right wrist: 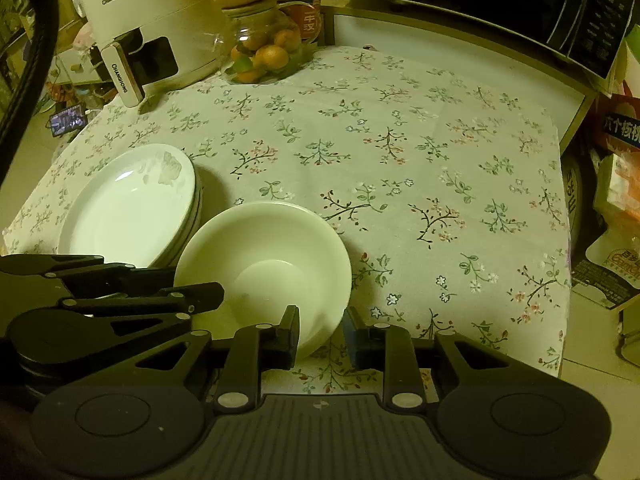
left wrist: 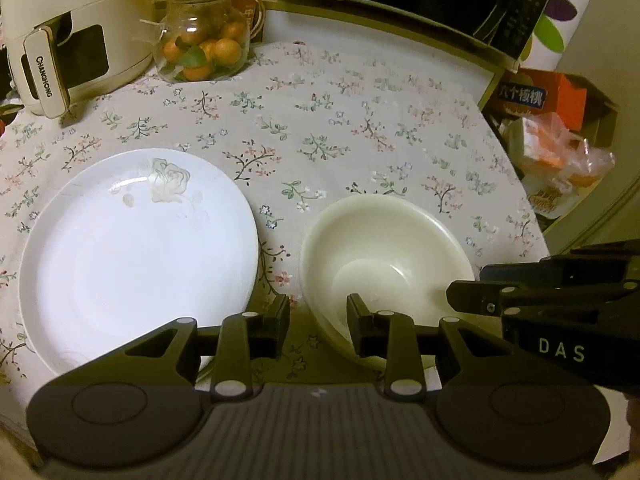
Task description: Organize plates and bowls
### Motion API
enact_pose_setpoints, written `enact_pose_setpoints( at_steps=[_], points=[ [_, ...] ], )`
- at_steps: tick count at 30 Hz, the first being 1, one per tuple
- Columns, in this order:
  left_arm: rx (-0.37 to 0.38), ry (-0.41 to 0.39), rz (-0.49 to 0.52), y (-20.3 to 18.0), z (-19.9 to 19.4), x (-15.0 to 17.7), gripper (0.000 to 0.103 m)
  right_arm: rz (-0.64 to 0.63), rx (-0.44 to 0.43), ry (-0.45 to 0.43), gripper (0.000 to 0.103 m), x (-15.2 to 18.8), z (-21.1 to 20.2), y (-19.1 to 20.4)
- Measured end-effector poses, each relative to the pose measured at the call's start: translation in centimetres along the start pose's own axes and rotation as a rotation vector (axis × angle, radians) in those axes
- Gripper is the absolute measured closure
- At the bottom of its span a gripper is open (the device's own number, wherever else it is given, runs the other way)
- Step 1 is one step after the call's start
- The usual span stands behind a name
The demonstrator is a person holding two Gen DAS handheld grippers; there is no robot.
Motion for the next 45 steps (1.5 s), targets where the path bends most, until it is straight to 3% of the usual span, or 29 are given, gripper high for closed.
enact_pose_setpoints(
  at_steps=[9, 16, 29, 31, 35, 45],
  points=[
    [0.078, 0.0, -0.074, 1.6, -0.8, -0.6, 0.06, 0.039, -0.004, -0.017, 0.068, -0.1, -0.4, -0.9],
    [0.142, -0.001, -0.098, 1.7, -0.9, -1.6, 0.047, 0.158, -0.053, -0.022, 0.058, -0.3, -0.4, -2.6],
    [0.293, 0.031, -0.214, 3.7, -1.2, -3.0, 0.06, 0.285, -0.121, -0.02, 0.037, -0.5, -0.3, -3.8],
    [0.294, 0.036, -0.203, 3.5, -1.2, -3.0, 0.058, 0.293, -0.131, -0.02, 0.032, -0.5, -0.4, -3.9],
    [0.271, 0.047, -0.196, 3.3, -0.7, -3.0, 0.044, 0.293, -0.113, -0.008, 0.021, -0.6, -0.1, -3.9],
    [0.26, 0.054, -0.133, 2.6, 0.1, -3.1, 0.034, 0.316, -0.099, 0.011, 0.024, -0.5, 0.7, -4.2]
  ],
)
Point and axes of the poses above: each gripper's, at about its wrist camera, not at the fingertips, and z roughly the way its jaws point, y to its left, x to its underside, the point moved 1 cm from there along z, roughly the way its jaws point, and after that the axes turned 2 degrees about y, right-handed, at the moved point
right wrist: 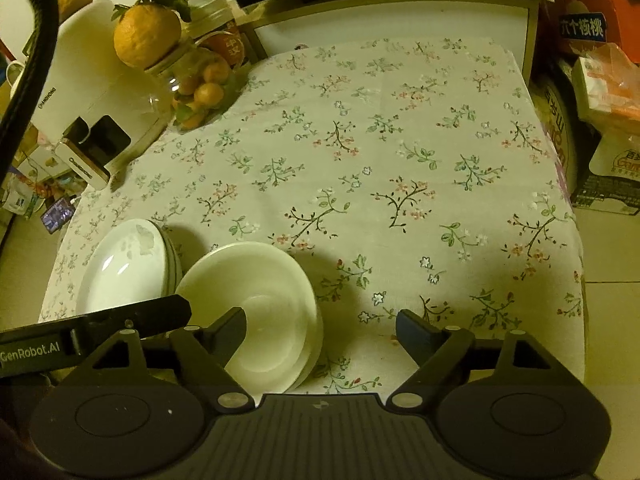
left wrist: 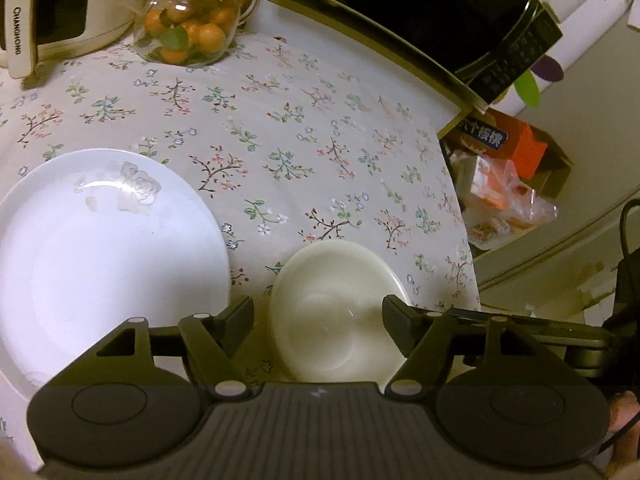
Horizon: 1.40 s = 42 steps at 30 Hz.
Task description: Organize plates and bowls
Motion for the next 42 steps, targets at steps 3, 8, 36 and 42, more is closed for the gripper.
enact_pose_setpoints(
  at_steps=[3, 8, 36, 42],
  points=[
    [-0.01, 0.003, 0.022, -0.2, 0.4, 0.1, 0.033, -0.005, -0.01, 0.007, 0.03, 0.1, 0.1, 0.1],
    [-0.026, 0.007, 0.042, -0.2, 1.1, 0.2, 0.046, 0.001, -0.022, 0.025, 0.046, 0.0, 0.6, 0.0],
    [-0.234, 0.027, 0.228, -1.5, 3.6, 1.4, 0.091, -0.059, 0.051, 0.07, 0.091, 0.5, 3.3, 1.3],
    [-0.201, 0.005, 0.23, -2.1, 2.7, 1.1, 0.092, -0.038, 0.073, 0.021, 0.092, 0.1, 2.2, 0.9]
  ],
)
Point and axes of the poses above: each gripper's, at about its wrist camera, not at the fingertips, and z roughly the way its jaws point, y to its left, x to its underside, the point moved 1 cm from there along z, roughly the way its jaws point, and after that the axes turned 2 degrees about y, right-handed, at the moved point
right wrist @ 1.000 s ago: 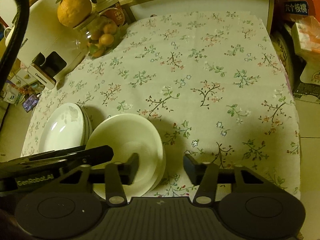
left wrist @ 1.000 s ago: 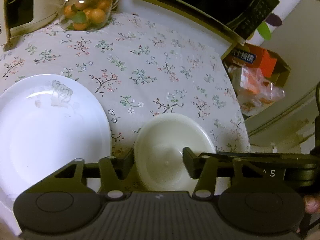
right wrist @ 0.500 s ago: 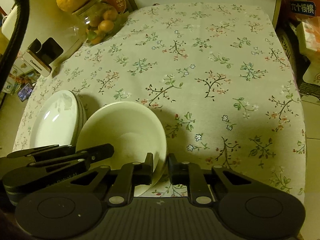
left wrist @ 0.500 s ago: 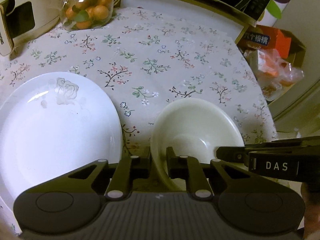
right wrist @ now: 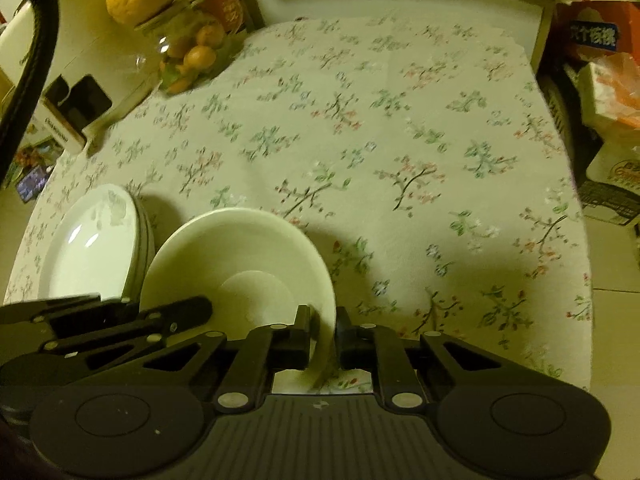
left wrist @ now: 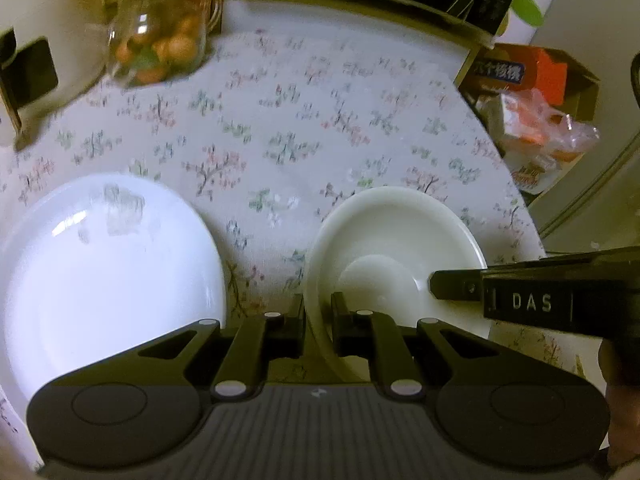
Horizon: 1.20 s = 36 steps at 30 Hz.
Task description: Organize plates and bowls
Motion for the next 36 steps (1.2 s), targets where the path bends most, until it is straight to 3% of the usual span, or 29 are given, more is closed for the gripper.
enact_pose_setpoints(
  at_steps=[10, 21, 30, 36],
  points=[
    [-0.031, -0.082, 0.004, 0.6, -2.8, -1.7, 0.092, -0.021, -0.01, -0.138, 0.092, -1.5, -2.3, 1.6],
    [-0.024, -0.111, -0.105, 4.8, -5.5, -2.6, 0.093, -0.13, -0.031, -0.227, 0.091, -3.2, -2.7, 6.5],
    [-0.01, -0.12, -0.187, 8.5, -6.7, -2.3, 0.093, -0.188, -0.053, -0.228, 0.091, -4.0, -2.2, 9.9],
    [-0.051, -0.112, -0.238, 10.5, -7.5, -0.7, 0.093, -0.251, -0.085, -0.185, 0.091, -3.8, -1.0, 12.7]
  ],
)
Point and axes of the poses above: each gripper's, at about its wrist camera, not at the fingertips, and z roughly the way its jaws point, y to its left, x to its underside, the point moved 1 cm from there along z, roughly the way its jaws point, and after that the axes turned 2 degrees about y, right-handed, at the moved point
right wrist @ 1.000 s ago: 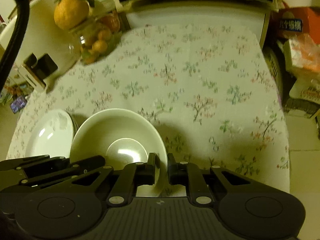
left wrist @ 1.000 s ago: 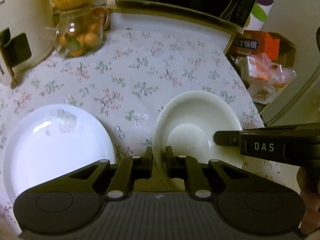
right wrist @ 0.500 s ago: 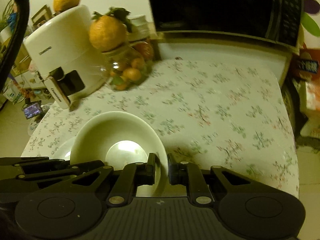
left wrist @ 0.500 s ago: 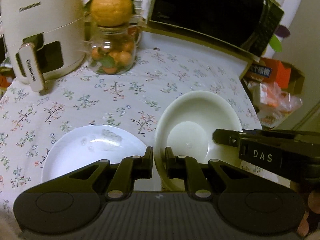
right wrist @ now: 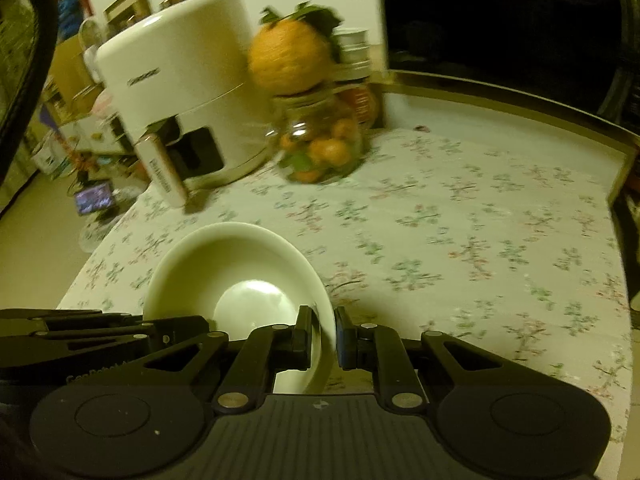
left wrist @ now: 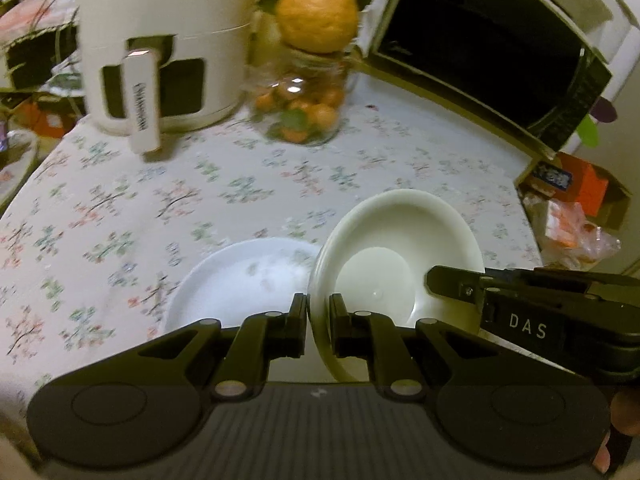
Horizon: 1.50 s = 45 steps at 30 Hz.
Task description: Organize plates and bowls
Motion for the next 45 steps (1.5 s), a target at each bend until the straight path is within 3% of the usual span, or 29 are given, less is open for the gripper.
enact_pose_setpoints(
  at_steps=[4, 11, 18, 36, 45],
  points=[
    [-0.027, 0.003, -0.033, 1.7, -0.6, 0.4, 0.093, -0.03, -0.029, 0.034, 0.091, 0.1, 0.8, 1.6],
    [-0.1, -0.001, -0.011, 2.5, -0.4, 0.6, 0.093, -0.06, -0.049, 0.093, 0.091, 0.5, 2.3, 3.7],
    [-0.121, 0.013, 0.01, 3.1, 0.1, 0.4, 0.092, -0.05, -0.059, 0.133, 0.091, 0.8, 3.0, 4.3],
    [-0.105, 0.042, 0.02, 3.9, 1.5, 0.1, 0.088, -0.038, -0.06, 0.176, 0.091, 0.7, 4.4, 4.6],
    [-0.085, 0.063, 0.01, 4.2, 2.0, -0.6, 0.086, 0.019, -0.102, 0.197, 0.091, 0.8, 4.4, 3.6]
  ],
)
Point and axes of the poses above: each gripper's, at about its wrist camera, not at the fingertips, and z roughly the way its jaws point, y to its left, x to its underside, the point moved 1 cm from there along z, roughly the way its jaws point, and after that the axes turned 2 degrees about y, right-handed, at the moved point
